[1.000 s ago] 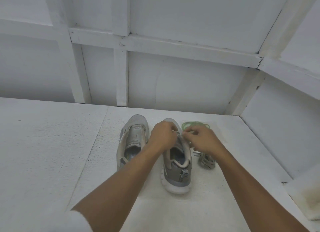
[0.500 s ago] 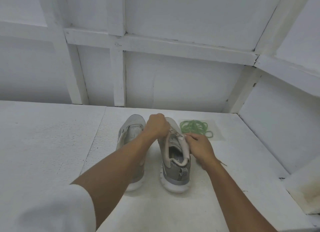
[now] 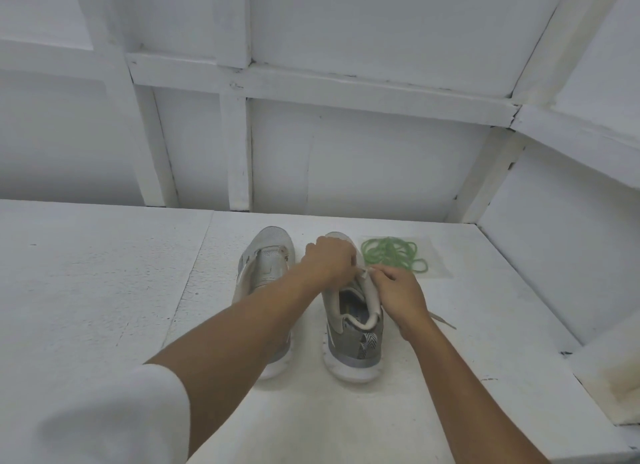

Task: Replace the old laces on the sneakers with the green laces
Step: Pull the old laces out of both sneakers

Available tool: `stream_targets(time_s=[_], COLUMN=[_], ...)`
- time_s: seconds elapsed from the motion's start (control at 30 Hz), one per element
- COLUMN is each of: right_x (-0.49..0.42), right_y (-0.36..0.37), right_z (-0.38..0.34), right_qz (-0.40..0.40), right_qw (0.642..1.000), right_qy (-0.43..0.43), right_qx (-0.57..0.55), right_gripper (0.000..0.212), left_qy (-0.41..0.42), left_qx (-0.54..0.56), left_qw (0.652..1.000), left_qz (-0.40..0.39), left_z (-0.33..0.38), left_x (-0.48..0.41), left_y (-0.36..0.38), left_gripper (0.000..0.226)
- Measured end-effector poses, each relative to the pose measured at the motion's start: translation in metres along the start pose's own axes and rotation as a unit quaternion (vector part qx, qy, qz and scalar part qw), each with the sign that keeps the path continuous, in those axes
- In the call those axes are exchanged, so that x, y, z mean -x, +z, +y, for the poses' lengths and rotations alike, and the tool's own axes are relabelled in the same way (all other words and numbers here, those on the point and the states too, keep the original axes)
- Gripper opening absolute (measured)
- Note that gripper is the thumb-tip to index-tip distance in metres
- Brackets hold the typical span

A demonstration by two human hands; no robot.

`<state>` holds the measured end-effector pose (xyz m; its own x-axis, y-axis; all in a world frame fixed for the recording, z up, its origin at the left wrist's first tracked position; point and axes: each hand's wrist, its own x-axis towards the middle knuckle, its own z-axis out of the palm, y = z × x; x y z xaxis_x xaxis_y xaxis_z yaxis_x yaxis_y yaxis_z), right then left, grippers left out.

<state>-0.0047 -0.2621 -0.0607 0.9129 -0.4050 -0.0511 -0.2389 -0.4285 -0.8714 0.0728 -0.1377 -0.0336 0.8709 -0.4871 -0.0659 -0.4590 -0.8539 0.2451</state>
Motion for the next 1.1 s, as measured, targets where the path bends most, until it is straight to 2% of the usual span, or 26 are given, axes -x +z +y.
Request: stream_targets(time_s=[0.1,0.2,0.27,0.37,0.43,0.5,0.6,0.7,0.8,0.93,1.0,1.1], right_x=[0.002,0.004,0.005,0.004,0.004,0.003,0.004,0.006,0.007,0.007,0.006,0.007], right_y=[0.001,0.001,0.002,0.003,0.003,0.002,0.002,0.002,0.001,0.001,0.002,0.002], right_z=[0.0,-0.001,-0.001,-0.001,-0.002,-0.001,-0.003,-0.003,-0.003,-0.004,-0.004,-0.004], right_qz=[0.011,0.019,0.018,0.017,0.017,0.019,0.021,0.019,0.018,0.023,0.025,0.025], right_qw=[1.0,1.0,1.0,1.0,1.0,1.0,1.0,1.0,1.0,1.0,1.0,1.0], right_qy=[-0.006,-0.004,-0.001,0.001,0.003,0.0,-0.003,0.001,-0.001,0.0,0.0,0.001], right_qx=[0.012,0.009,0.006,0.002,0.0,0.002,0.007,0.011,0.01,0.011,0.016,0.02], right_gripper=[0.027,0.029,0.028,0.028,0.028,0.027,0.027,0.029,0.031,0.03,0.029,0.029], left_qy=[-0.002,-0.074,-0.108,-0.096,-0.021,0.043,0.056,0.051,0.045,-0.043,-0.067,-0.062], left_qx=[0.011,0.049,0.026,-0.011,-0.005,-0.021,-0.062,-0.075,-0.08,-0.046,-0.023,0.03], left_qw=[0.999,0.987,0.979,0.984,0.994,0.998,0.997,0.996,0.995,0.99,0.989,0.992], left_qz=[0.052,0.137,0.173,0.147,0.112,0.046,0.001,0.004,0.043,0.129,0.133,0.102], left_z=[-0.005,-0.025,-0.038,-0.037,-0.023,-0.006,0.007,0.006,-0.005,-0.031,-0.038,-0.038], left_x=[0.003,-0.002,-0.005,-0.008,-0.008,-0.005,-0.005,-0.005,-0.006,-0.012,-0.013,-0.014], left_y=[-0.014,-0.047,-0.065,-0.066,-0.05,-0.029,-0.003,-0.008,-0.033,-0.071,-0.075,-0.063], left_gripper=[0.021,0.023,0.018,0.032,0.043,0.039,0.031,0.031,0.015,0.017,0.028,0.025])
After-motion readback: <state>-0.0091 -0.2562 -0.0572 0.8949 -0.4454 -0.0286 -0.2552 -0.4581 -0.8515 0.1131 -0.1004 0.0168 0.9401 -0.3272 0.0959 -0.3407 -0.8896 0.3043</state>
